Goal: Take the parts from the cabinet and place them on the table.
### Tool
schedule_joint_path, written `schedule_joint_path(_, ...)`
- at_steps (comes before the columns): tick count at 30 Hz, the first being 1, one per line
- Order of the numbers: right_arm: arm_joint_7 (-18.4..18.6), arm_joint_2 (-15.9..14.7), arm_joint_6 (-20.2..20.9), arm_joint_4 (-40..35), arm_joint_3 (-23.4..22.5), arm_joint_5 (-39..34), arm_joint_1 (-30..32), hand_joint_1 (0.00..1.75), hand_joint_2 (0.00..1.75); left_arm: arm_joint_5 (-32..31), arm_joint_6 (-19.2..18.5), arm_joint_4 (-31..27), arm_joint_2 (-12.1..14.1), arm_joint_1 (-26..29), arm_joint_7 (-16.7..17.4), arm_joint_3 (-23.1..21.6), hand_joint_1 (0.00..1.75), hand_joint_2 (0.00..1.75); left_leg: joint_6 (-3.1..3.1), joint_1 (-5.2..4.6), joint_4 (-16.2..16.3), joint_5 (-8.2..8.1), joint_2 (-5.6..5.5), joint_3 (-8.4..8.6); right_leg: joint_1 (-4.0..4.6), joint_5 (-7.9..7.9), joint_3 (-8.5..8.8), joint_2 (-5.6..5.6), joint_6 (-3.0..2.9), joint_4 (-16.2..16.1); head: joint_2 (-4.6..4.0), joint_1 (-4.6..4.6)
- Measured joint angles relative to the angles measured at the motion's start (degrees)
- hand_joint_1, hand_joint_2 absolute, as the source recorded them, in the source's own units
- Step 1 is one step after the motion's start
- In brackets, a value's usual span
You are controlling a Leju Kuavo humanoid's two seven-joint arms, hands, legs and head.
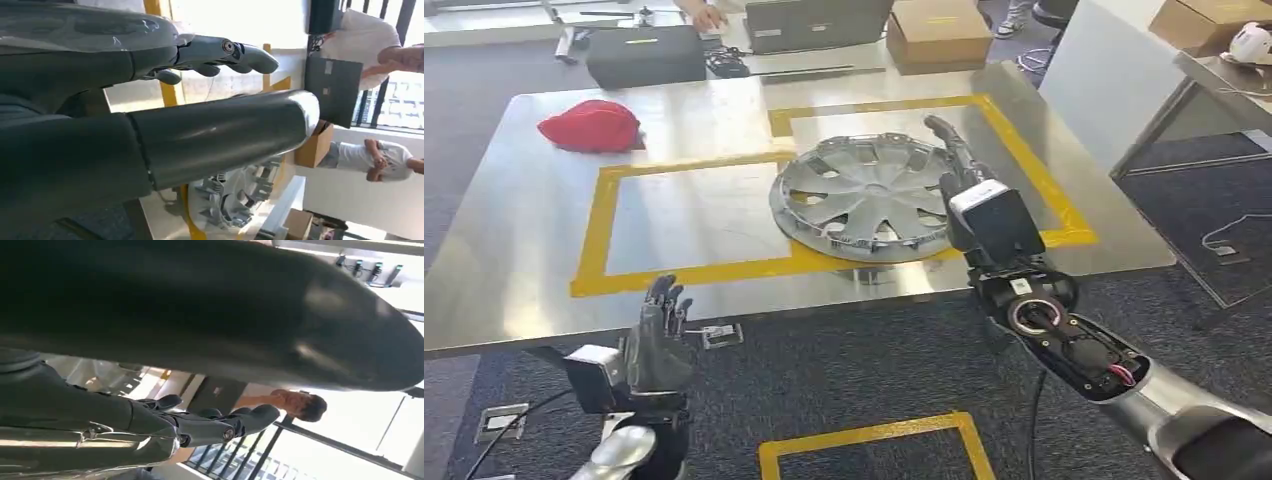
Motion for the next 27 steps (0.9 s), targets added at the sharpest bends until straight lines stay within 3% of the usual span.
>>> schedule_joint_path(27, -0.72, 1.05, -1.01, 0.44, -0.87, 0.81, 1.49, 0.0, 0.0, -0.04, -1.4, -1.25, -0.13, 0.3, 0.29, 0.0, 0.0, 0.0, 0.0, 0.0, 0.01, 0.0, 0.02, 0.01, -0.01, -0.01, -0.04, 0.01, -0.01, -0.01, 0.0, 0.02)
